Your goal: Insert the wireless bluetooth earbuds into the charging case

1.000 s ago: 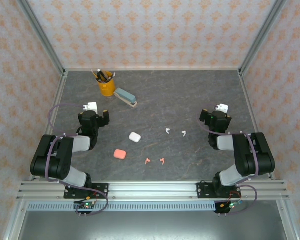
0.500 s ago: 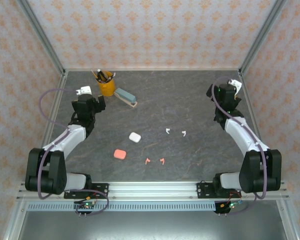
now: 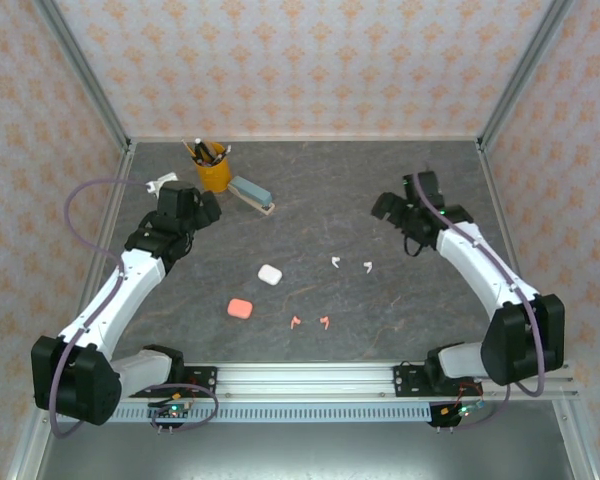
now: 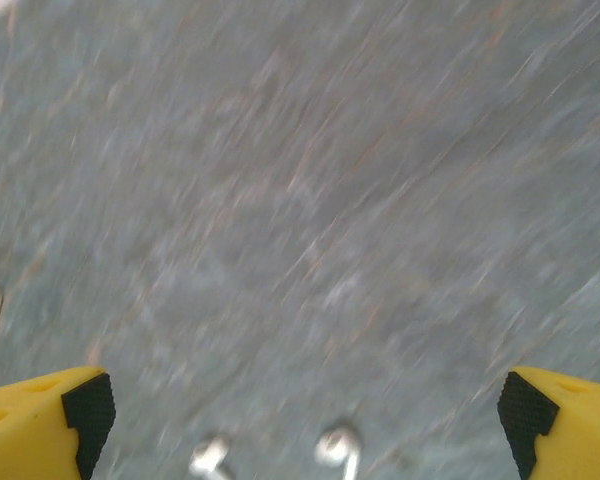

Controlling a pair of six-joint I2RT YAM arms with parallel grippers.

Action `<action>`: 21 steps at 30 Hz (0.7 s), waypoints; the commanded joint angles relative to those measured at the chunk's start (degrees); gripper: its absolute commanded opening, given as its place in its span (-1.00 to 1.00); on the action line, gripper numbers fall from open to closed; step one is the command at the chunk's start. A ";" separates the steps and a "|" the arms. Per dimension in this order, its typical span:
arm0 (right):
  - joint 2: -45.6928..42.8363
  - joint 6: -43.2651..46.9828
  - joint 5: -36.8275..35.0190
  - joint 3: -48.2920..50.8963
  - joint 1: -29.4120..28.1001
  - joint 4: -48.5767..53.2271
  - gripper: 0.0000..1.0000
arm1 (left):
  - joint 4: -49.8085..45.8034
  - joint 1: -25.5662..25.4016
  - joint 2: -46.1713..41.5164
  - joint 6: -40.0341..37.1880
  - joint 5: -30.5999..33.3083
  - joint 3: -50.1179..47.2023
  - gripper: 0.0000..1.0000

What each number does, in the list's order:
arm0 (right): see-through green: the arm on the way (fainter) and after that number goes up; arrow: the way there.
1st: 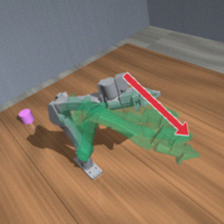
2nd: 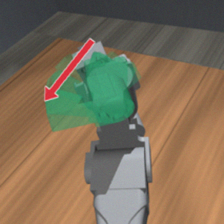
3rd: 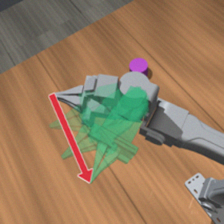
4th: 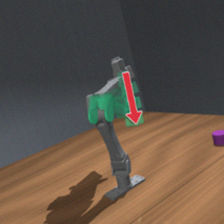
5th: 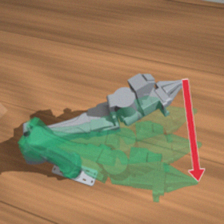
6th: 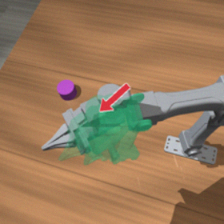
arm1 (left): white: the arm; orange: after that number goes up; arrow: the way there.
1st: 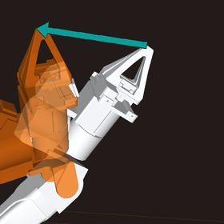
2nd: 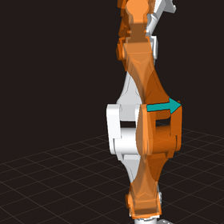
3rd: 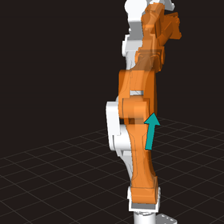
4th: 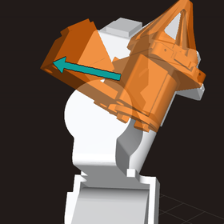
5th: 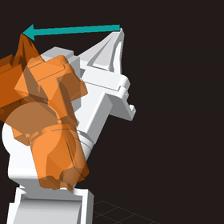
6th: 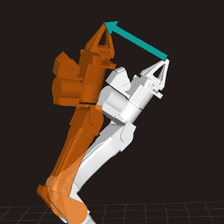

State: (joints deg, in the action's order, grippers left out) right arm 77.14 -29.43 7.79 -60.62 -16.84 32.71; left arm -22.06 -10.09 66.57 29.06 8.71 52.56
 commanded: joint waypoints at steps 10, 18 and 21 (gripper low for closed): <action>15.47 -26.03 -9.06 -16.46 -28.27 16.22 0.95 | -11.59 -0.22 5.20 16.81 0.04 6.30 1.00; 36.26 -33.87 -8.79 -36.82 -37.09 25.18 0.98 | -12.62 6.48 10.62 18.69 -3.95 8.65 1.00; 42.72 -35.29 -8.63 -44.17 -38.73 28.80 0.99 | -12.04 8.68 10.95 18.91 -4.97 8.13 1.00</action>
State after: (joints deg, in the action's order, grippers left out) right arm 115.31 -60.71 0.84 -98.96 -54.26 53.82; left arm -32.16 -2.98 77.36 46.13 4.80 60.20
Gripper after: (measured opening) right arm 0.992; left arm 0.998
